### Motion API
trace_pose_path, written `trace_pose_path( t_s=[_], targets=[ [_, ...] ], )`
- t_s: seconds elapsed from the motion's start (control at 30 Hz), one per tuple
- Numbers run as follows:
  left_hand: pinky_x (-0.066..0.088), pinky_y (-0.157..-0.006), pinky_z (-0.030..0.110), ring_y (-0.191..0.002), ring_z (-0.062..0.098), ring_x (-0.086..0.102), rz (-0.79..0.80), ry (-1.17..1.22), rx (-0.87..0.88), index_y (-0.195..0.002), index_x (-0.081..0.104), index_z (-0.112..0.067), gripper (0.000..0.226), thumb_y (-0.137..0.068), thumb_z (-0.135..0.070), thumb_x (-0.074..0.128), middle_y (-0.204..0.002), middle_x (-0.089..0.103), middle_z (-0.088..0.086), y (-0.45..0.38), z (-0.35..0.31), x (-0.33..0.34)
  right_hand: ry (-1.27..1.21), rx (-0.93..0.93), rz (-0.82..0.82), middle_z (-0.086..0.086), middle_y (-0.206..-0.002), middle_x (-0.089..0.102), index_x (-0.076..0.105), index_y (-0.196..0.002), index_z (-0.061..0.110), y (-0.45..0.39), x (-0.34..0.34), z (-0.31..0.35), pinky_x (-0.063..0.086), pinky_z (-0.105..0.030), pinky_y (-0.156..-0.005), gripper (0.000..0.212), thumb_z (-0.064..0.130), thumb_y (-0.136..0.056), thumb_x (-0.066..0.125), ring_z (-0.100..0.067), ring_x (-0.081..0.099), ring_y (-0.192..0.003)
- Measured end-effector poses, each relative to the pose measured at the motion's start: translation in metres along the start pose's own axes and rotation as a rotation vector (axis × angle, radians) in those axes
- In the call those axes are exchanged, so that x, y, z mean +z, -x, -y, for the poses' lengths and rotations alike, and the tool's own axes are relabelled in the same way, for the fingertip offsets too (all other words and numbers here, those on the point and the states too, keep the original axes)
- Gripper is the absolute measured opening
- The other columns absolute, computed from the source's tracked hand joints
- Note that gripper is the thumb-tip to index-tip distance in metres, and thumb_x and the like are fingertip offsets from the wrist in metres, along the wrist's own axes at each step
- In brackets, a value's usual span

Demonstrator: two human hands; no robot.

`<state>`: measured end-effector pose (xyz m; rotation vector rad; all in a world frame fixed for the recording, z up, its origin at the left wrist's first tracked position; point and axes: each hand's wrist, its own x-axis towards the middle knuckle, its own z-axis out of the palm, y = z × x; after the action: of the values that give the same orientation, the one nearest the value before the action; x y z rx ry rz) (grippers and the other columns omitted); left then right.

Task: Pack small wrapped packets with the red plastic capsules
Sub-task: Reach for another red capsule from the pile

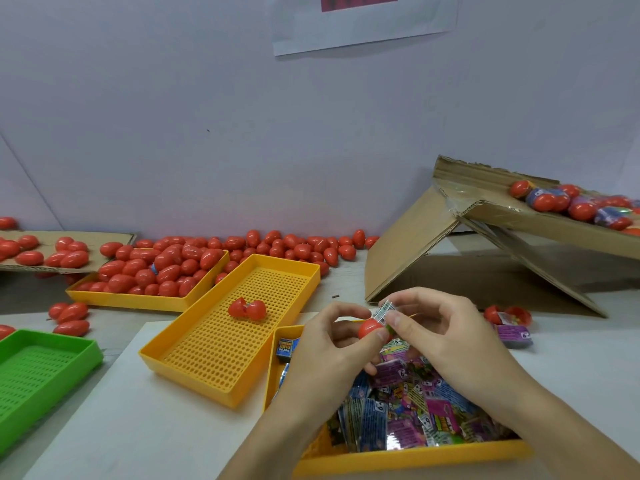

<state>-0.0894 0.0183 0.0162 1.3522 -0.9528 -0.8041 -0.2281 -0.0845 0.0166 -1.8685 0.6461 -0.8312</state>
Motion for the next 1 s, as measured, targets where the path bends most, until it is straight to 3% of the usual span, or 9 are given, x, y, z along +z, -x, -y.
trace_pose_path(
  t_s=[0.2, 0.43, 0.67, 1.0],
  targets=[
    [0.055, -0.064, 0.020, -0.065, 0.009, 0.066, -0.023, -0.027, 0.022, -0.099, 0.065, -0.010, 0.024, -0.083, -0.020, 0.078, -0.077, 0.072, 0.006, 0.0000, -0.0008, -0.0002, -0.003, -0.008, 0.008, 0.016, -0.096, 0.073, 0.070, -0.106, 0.032, -0.0011, -0.0008, -0.0017, 0.056, -0.019, -0.068, 0.017, 0.032, -0.090, 0.066, -0.003, 0.070, -0.090],
    [0.056, -0.066, 0.022, -0.065, 0.011, 0.066, -0.036, -0.044, 0.057, -0.096, 0.070, -0.017, 0.036, -0.070, -0.041, 0.076, -0.075, 0.073, 0.004, -0.0001, -0.0023, -0.0007, -0.004, -0.007, -0.007, 0.013, -0.096, 0.073, 0.070, -0.107, 0.034, -0.0019, -0.0012, -0.0037, 0.057, -0.020, -0.063, 0.017, 0.029, -0.092, 0.066, -0.002, 0.069, -0.089],
    [0.056, -0.067, 0.021, -0.072, 0.011, 0.069, -0.029, -0.058, 0.065, -0.096, 0.071, -0.028, 0.030, -0.070, -0.040, 0.076, -0.085, 0.075, 0.003, 0.0003, -0.0012, -0.0012, 0.032, -0.013, -0.014, 0.019, -0.098, 0.071, 0.070, -0.106, 0.037, -0.0021, -0.0004, -0.0045, 0.056, -0.020, -0.068, 0.017, 0.032, -0.091, 0.065, -0.001, 0.068, -0.093],
    [0.056, -0.066, 0.021, -0.074, 0.010, 0.070, -0.029, -0.055, 0.064, -0.098, 0.071, -0.027, 0.031, -0.070, -0.040, 0.076, -0.086, 0.075, 0.003, 0.0001, -0.0008, -0.0007, 0.048, -0.007, -0.030, 0.017, -0.099, 0.072, 0.070, -0.106, 0.037, -0.0014, -0.0002, -0.0028, 0.056, -0.021, -0.070, 0.017, 0.034, -0.090, 0.066, -0.001, 0.068, -0.093]
  ],
)
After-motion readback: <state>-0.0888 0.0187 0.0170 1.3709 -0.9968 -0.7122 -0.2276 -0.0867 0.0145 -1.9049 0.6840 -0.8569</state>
